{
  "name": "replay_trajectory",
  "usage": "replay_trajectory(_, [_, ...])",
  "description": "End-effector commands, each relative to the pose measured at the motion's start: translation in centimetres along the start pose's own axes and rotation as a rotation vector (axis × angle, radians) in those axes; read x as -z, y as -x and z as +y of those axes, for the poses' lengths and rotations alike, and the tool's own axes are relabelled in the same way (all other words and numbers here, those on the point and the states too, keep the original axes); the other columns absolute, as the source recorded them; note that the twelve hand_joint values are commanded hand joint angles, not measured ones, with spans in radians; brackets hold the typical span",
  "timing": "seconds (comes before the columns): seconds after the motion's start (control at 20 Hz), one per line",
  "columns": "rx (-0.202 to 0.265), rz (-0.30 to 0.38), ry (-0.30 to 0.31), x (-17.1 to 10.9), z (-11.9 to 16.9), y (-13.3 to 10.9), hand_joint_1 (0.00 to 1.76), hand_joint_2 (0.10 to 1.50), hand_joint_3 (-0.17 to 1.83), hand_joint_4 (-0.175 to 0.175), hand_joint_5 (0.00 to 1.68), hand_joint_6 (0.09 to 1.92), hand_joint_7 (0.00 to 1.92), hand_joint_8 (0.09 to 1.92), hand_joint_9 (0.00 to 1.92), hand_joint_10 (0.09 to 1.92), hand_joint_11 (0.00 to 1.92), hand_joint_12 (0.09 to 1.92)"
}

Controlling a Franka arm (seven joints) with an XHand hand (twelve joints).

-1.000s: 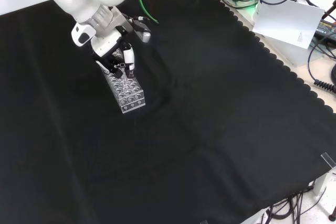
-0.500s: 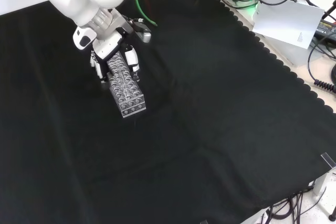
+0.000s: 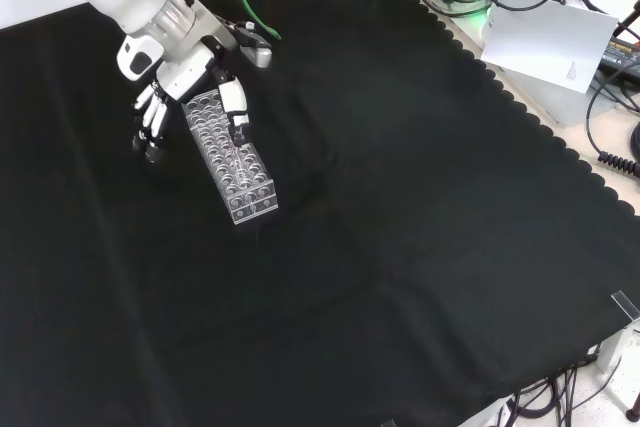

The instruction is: Put the test tube back in the rack.

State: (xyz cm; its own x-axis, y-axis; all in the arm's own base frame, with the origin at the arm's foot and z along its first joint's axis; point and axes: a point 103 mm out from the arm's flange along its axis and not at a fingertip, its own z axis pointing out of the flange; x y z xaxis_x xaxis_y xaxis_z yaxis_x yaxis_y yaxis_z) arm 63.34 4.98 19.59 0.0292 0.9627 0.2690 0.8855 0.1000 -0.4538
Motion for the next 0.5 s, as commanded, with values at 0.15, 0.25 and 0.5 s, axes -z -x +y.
replay_trajectory(0.15, [0.136,-0.019,0.148,6.1,-5.5,-2.2,0.81,0.61,0.23,0.066,0.37,0.09,0.22,0.09,0.43,0.09,0.0,1.56])
replay_trajectory(0.25, [0.158,-0.04,0.181,7.5,-6.8,-3.0,0.81,0.61,0.23,0.065,0.36,0.09,0.22,0.09,0.43,0.09,0.0,1.56])
replay_trajectory(0.5, [0.19,-0.066,0.228,10.3,-9.7,-4.5,0.8,0.62,0.22,0.065,0.34,0.09,0.23,0.09,0.43,0.09,0.0,1.56])
